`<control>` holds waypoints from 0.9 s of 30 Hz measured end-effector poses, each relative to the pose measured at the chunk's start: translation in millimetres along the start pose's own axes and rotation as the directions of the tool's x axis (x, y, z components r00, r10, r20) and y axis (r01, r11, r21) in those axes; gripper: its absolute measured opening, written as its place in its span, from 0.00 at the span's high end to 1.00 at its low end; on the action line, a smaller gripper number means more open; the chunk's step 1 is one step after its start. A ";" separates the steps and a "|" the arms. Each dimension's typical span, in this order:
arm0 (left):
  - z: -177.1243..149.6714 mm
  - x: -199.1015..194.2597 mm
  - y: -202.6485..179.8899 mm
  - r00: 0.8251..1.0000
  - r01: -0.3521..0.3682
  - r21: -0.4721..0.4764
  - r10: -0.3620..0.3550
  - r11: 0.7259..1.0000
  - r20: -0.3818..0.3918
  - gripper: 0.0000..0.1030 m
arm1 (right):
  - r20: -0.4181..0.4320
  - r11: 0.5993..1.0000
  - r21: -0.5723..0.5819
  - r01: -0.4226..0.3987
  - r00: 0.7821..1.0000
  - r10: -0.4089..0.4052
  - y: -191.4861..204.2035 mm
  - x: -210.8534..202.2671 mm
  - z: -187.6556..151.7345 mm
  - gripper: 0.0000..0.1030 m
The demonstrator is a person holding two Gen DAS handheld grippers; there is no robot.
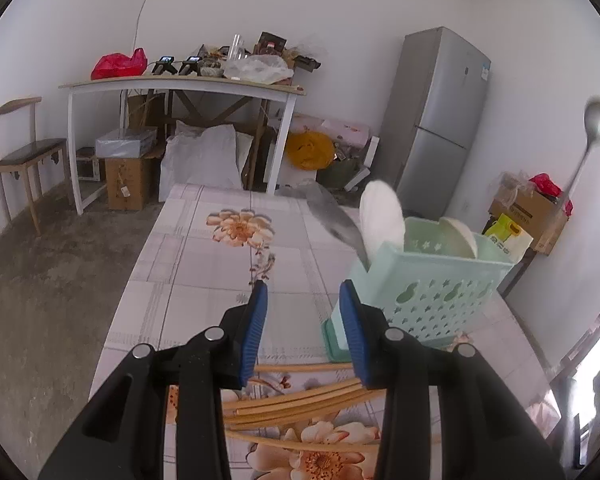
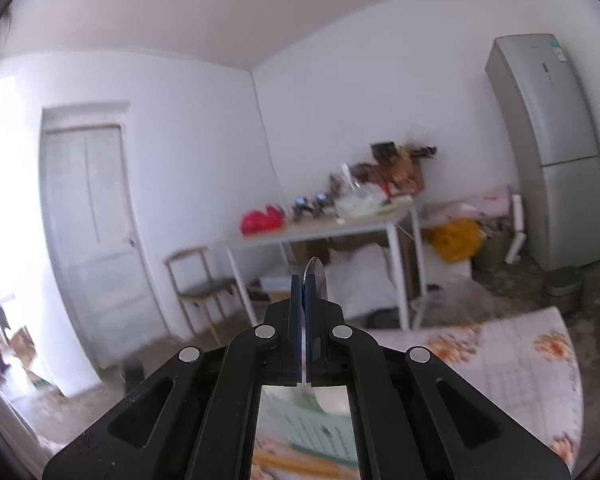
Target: Organize utensils
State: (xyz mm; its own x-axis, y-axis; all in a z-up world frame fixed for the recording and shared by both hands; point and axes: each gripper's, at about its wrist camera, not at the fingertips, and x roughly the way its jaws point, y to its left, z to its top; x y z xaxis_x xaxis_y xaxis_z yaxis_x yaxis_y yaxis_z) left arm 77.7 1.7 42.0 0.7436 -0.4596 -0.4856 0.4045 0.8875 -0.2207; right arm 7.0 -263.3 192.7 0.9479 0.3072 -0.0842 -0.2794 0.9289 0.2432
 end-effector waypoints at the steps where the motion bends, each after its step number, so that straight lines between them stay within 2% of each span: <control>1: -1.0 0.6 0.0 1.000 -0.001 -0.001 0.001 1.000 -0.004 0.65 | 0.012 1.000 0.000 -0.013 1.000 0.013 0.3 2.9 3.7 1.00; 6: -3.1 2.1 -0.2 1.000 -0.011 -0.003 0.011 1.000 -0.016 0.65 | 0.004 0.999 0.010 -0.036 0.999 0.036 -4.0 31.0 2.8 1.00; 15: -9.6 4.5 7.6 0.998 -0.039 -0.003 0.039 0.999 -0.043 0.65 | -0.160 0.991 0.136 0.010 0.987 0.012 -39.8 69.3 -53.7 1.00; 19: -10.8 8.6 11.0 0.997 -0.046 -0.009 0.046 0.999 -0.056 0.65 | -0.260 0.982 0.181 0.055 0.966 -0.007 -52.3 76.3 -80.5 1.00; 23: -13.1 9.0 12.3 0.997 -0.056 -0.003 0.056 0.998 -0.058 0.65 | -0.288 0.979 0.178 0.099 0.957 -0.044 -50.8 66.1 -89.9 0.95; 26: -13.9 9.9 13.3 0.996 -0.065 -0.003 0.065 0.998 -0.065 0.65 | -0.275 0.980 0.157 0.120 0.959 -0.073 -44.8 52.3 -85.4 0.85; 27: -14.0 10.8 13.4 0.995 -0.068 -0.005 0.068 0.998 -0.068 0.65 | -0.268 0.980 0.155 0.125 0.960 -0.080 -45.2 50.3 -83.4 0.79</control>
State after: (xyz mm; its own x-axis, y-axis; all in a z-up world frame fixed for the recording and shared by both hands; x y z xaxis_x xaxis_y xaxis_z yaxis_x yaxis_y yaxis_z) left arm 83.7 9.2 21.9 0.7313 -0.3952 -0.5560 0.3504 0.9169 -0.1909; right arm 54.6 -272.6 97.0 0.8917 0.2758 -0.3589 -0.1315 0.9166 0.3776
